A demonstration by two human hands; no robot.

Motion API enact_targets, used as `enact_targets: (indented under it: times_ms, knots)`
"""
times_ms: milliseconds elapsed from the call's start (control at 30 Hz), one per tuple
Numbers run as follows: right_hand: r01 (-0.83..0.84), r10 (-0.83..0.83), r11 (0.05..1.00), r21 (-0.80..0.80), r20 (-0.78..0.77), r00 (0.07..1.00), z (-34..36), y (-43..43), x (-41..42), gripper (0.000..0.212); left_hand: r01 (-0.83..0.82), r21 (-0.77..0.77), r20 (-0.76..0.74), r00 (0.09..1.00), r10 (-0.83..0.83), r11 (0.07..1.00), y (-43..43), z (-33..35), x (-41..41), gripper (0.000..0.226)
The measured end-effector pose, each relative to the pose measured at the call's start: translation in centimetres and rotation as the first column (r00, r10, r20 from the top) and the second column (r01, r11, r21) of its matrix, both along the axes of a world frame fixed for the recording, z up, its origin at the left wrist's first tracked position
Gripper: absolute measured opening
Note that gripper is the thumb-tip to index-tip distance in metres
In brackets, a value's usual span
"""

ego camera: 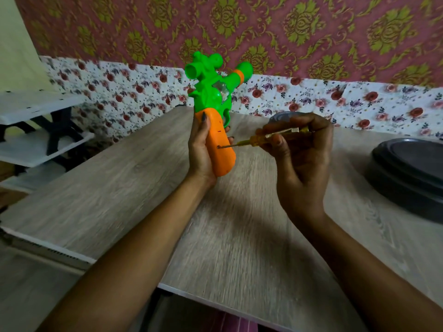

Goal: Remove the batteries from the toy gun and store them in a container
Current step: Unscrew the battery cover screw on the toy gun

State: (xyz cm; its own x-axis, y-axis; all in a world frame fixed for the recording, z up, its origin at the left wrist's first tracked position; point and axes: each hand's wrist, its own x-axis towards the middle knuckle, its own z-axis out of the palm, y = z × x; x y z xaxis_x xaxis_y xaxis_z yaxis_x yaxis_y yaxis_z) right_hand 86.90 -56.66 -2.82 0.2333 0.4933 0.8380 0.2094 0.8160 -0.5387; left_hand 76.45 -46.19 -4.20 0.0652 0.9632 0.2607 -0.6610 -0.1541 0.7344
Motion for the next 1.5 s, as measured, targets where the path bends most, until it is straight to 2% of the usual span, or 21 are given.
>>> enact_targets:
  times_ms: [500,600,700,767,833,933,1000,1067,1133,1200,1300,1400,1500]
  knots:
    - [0.136,-0.136,0.991,0.014,0.125,0.983,0.1,-0.2,-0.1,0.031,-0.019,-0.007,-0.044,0.999,0.019,1.000,-0.2,-0.4,0.3,0.047]
    - [0.092,-0.091,0.996,-0.008,0.101,0.991,0.0,-0.2,-0.1,0.028,-0.026,-0.007,-0.055,0.998,0.025,1.000,-0.1,-0.4,0.4,0.044]
    - [0.054,-0.050,0.996,-0.065,0.064,0.997,0.1,-0.1,0.1,0.020,-0.030,-0.003,-0.067,0.997,0.030,1.000,0.0,-0.4,0.5,0.043]
    - [0.091,-0.086,0.990,-0.105,0.054,0.995,0.5,0.1,0.5,0.010,-0.038,-0.014,-0.079,0.996,0.037,0.999,0.1,-0.4,0.4,0.043]
    - [0.178,-0.169,0.970,-0.166,0.067,0.983,1.1,0.3,1.2,0.012,-0.059,-0.026,-0.106,0.993,0.056,0.998,0.2,-0.3,0.3,0.045]
    - [0.103,-0.104,0.938,-0.332,0.017,0.994,2.1,0.4,2.2,0.014,-0.121,-0.025,-0.162,0.980,0.116,0.992,0.7,-0.6,-0.1,0.047]
    - [0.111,-0.073,0.894,-0.434,0.103,0.992,2.4,0.3,2.8,0.020,-0.156,-0.007,-0.177,0.972,0.152,0.988,1.1,-0.8,-0.5,0.048]
    - [0.200,-0.080,0.831,-0.519,0.243,0.967,2.5,0.2,3.1,0.025,-0.180,0.007,-0.179,0.968,0.179,0.984,1.4,-0.7,-0.8,0.046]
    - [0.266,-0.055,0.758,-0.596,0.349,0.936,2.4,0.1,3.2,0.022,-0.197,0.025,-0.189,0.962,0.198,0.980,1.6,-0.7,-1.0,0.042]
    - [0.279,0.038,0.703,-0.654,0.426,0.904,2.3,-0.1,3.1,0.017,-0.210,0.043,-0.225,0.951,0.215,0.977,1.6,-0.6,-1.1,0.039]
    - [0.273,0.153,0.648,-0.711,0.472,0.868,2.1,-0.3,2.7,0.021,-0.187,0.107,-0.318,0.924,0.212,0.977,1.3,-0.5,-1.1,0.047]
    - [0.301,0.130,0.652,-0.696,0.494,0.860,2.5,-0.1,3.2,0.019,-0.126,0.172,-0.405,0.895,0.187,0.977,0.8,-0.5,-0.9,0.053]
    - [0.316,0.160,0.635,-0.705,0.520,0.839,2.9,0.1,4.0,0.017,-0.087,0.191,-0.433,0.887,0.164,0.978,0.6,-0.7,-0.4,0.056]
